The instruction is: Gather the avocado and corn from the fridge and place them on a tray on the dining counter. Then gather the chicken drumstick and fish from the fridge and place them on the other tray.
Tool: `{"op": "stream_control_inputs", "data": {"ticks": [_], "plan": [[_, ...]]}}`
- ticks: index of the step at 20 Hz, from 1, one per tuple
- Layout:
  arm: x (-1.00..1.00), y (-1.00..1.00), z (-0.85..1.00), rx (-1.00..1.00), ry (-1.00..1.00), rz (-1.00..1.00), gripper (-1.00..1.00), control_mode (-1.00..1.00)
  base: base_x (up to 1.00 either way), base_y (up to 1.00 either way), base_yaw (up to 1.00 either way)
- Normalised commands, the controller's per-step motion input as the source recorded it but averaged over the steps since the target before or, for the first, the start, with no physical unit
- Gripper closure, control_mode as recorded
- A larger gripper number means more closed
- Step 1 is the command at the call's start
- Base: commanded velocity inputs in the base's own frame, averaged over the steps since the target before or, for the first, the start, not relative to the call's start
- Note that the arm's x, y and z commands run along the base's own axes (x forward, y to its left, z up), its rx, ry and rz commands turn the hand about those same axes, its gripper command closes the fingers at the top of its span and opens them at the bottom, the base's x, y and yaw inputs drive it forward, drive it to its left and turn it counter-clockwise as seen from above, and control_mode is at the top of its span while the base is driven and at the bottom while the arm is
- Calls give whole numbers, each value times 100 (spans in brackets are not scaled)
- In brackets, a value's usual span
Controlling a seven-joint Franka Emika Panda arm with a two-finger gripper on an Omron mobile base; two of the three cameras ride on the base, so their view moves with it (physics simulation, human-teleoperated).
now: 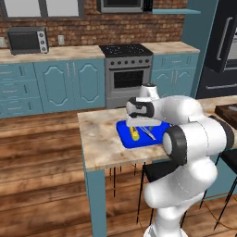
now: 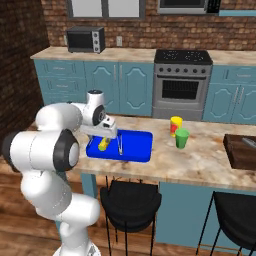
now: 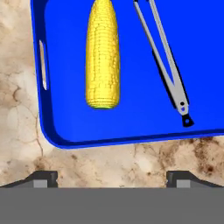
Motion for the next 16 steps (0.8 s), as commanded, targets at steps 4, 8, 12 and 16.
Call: {"op": "stream_control_inputs", "data": {"ticks": [4, 8, 12, 16], "plan": [[-100, 0, 35, 0, -15, 0, -100, -100, 0, 0, 0], [-100, 0, 62, 0, -16, 0, -100, -100, 0, 0, 0], [-100, -3, 58, 0, -31, 0, -100, -100, 0, 0, 0], [-100, -2, 59, 0, -30, 0, -100, -100, 0, 0, 0]]}}
